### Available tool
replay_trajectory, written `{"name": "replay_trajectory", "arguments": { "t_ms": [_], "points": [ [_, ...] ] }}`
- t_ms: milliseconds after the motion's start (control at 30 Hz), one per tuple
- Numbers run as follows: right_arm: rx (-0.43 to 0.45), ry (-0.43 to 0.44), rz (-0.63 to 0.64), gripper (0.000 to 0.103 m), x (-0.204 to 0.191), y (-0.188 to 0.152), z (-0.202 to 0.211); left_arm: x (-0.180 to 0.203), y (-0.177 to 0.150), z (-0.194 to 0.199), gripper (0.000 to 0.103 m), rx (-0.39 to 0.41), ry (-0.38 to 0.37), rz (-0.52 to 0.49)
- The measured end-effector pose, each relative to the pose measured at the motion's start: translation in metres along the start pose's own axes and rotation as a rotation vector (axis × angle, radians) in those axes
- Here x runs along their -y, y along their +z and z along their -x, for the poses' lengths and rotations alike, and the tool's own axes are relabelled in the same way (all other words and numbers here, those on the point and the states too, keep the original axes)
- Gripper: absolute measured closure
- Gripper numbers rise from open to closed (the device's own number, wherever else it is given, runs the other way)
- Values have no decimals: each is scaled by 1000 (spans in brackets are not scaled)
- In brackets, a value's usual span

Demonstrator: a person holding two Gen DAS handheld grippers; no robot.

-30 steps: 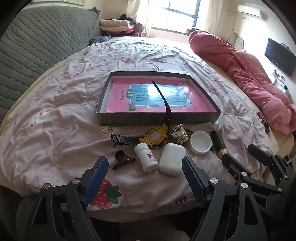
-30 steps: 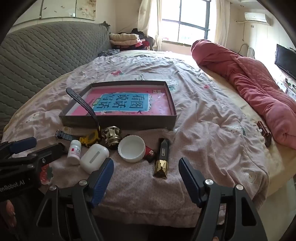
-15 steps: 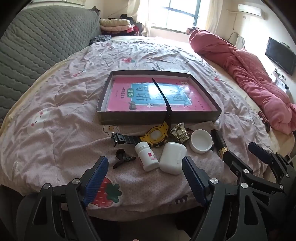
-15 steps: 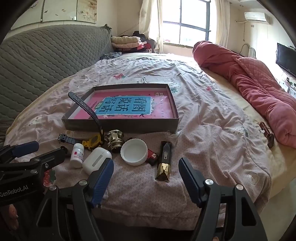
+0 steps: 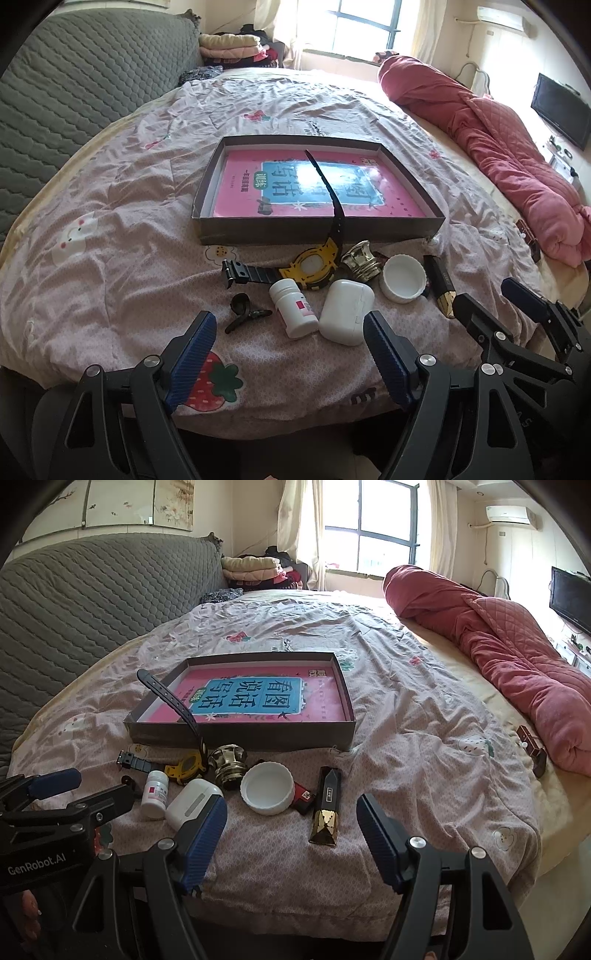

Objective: Organize rigid objects

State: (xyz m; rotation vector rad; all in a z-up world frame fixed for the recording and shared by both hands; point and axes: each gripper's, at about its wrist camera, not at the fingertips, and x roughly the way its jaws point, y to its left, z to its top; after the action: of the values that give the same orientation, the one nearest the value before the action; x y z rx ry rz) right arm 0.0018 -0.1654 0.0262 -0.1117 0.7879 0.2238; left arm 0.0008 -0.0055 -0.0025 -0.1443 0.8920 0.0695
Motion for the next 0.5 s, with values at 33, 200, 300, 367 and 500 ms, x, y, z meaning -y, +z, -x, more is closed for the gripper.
{"name": "replay_trajectory", "arguments": {
  "t_ms": [33, 200, 300, 367, 500],
  "points": [
    [0, -1, 0, 31, 0, 0, 1, 0, 0, 0, 20, 2, 1, 2],
    [8, -2, 4, 31, -2, 1, 2, -1, 0, 0, 20, -2, 1, -1],
    [4, 1, 1, 31, -1, 2, 1, -3, 0, 0, 20, -7, 1, 0],
    [3, 1, -2, 31, 0, 2, 0, -3, 0, 0, 20, -6, 1, 0],
    [9, -2, 0, 31, 0, 2, 1, -3, 0, 0, 20, 2, 0, -1]
  ]
}}
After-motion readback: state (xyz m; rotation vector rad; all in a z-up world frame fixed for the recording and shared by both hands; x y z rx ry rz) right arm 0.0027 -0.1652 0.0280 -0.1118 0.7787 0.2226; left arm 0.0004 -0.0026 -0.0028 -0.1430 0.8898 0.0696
